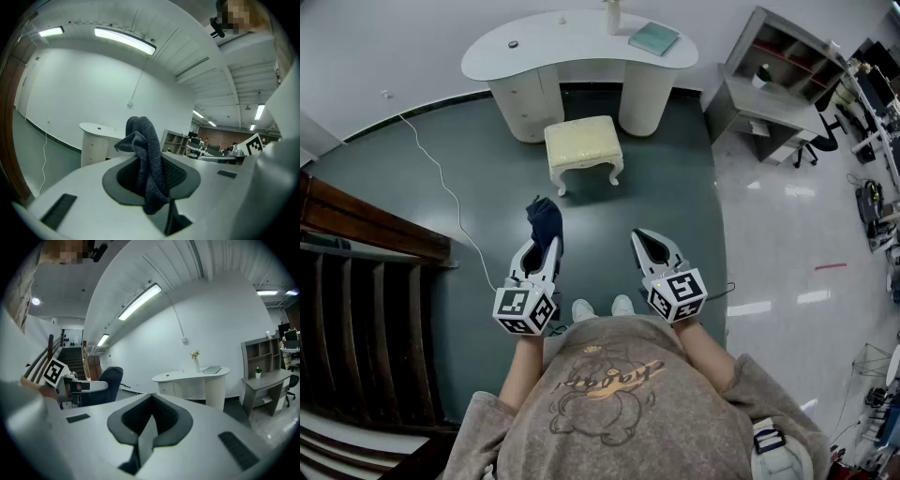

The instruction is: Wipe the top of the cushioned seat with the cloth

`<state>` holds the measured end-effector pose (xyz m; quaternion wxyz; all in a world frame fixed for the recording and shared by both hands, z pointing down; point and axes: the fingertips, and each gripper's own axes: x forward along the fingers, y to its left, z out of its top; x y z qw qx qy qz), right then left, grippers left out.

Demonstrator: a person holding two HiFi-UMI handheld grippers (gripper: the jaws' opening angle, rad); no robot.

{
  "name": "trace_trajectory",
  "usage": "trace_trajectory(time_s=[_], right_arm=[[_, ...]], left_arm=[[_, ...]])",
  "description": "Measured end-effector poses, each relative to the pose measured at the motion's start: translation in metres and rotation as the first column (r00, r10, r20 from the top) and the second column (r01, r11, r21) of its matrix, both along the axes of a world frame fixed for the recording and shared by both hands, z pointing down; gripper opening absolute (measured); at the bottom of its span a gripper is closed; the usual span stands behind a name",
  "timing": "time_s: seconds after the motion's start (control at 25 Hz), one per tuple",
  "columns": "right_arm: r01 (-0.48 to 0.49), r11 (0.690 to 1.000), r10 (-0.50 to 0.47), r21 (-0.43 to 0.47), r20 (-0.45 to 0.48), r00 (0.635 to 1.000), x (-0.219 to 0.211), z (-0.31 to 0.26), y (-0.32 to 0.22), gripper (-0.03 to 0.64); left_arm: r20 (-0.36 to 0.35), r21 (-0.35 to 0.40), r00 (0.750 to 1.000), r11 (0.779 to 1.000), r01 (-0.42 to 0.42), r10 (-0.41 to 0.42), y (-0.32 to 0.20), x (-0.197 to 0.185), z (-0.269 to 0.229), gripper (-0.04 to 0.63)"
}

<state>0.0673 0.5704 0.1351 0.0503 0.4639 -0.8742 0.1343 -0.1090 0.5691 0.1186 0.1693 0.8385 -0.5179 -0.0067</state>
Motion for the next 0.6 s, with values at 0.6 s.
trace_trajectory(time_s=[0.6], right_arm=[[-0.056,0.998,0.057,0.028,-0.032,0.998,-0.034,0.010,-0.001,0.003]], left_arm=[[-0.006,0.007,0.998,0.998,-0.058,0.058,-0.008,-0.032,0.009,0.100]])
